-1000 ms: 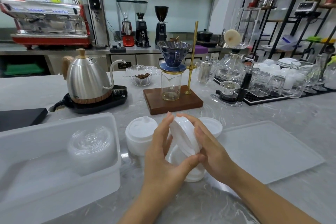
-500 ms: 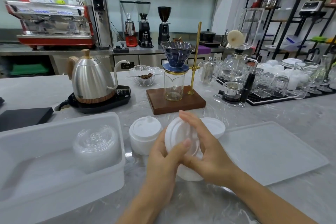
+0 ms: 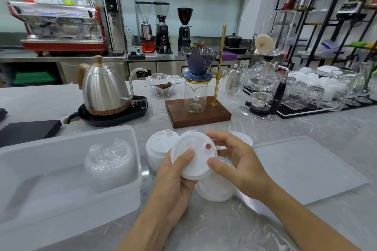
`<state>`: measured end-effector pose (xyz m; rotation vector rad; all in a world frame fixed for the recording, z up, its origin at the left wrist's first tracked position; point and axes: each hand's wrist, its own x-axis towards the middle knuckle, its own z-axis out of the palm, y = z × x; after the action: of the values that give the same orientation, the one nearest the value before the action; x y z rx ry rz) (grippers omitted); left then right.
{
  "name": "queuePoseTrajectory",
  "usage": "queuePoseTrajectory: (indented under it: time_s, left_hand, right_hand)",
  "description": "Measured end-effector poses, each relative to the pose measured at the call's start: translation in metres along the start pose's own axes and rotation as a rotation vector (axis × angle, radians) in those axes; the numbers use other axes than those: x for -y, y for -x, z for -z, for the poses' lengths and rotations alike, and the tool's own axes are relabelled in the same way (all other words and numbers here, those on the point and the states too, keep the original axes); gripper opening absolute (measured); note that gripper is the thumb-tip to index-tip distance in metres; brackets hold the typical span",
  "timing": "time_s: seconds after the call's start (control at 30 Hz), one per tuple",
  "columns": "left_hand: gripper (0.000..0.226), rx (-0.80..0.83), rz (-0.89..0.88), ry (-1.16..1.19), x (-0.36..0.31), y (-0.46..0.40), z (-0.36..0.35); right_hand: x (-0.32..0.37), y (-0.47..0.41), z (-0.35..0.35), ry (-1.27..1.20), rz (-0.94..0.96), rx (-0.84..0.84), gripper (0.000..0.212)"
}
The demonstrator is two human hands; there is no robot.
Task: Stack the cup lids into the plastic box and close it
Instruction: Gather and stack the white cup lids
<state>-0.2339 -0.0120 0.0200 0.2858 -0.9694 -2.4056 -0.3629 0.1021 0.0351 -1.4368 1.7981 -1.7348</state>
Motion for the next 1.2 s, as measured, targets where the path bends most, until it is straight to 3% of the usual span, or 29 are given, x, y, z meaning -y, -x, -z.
queuePoseTrajectory:
  time_s: [0.13,0.33,0.47,0.63,0.8,0.87,1.0,1.1,1.2]
  left_hand:
    - [0.024,0.053,0.027,0.030,-0.001,0.003,0.003]
    - [0.059,0.127,0.103,0.147,-0.001,0.005,0.005]
    - [0.057,0.197,0.141,0.207,-0.005,0.006,0.003]
    - [0.050,0.089,0.177,0.200,-0.002,0.004,0.002]
    - [0.050,-0.058,0.077,0.104,-0.004,0.003,0.000]
    - [0.049,-0.066,0.019,0.070,-0.007,0.004,-0.002]
    - [0.033,-0.066,-0.105,-0.030,-0.006,0.007,-0.005]
    - [0.026,-0.131,-0.168,-0.085,-0.003,0.009,-0.007]
    - [0.027,-0.207,-0.209,-0.119,-0.004,0.010,-0.009]
  right_hand:
    - [0.000,-0.001,0.001,-0.003,-0.002,0.001,0.044]
    - [-0.005,-0.003,0.001,0.067,0.034,0.004,0.038]
    - [-0.008,0.000,0.001,0.203,0.019,0.028,0.036]
    - [-0.005,0.000,-0.001,0.363,-0.007,0.084,0.034]
    - [0.004,-0.005,0.020,0.316,-0.024,-0.114,0.024]
    - [0.006,-0.004,0.030,0.443,-0.113,-0.030,0.035]
    - [0.005,0.005,0.027,0.724,-0.224,0.374,0.087]
    - [-0.003,0.007,0.017,0.807,-0.181,0.433,0.105]
    - [-0.006,0.008,0.016,0.796,-0.233,0.417,0.104]
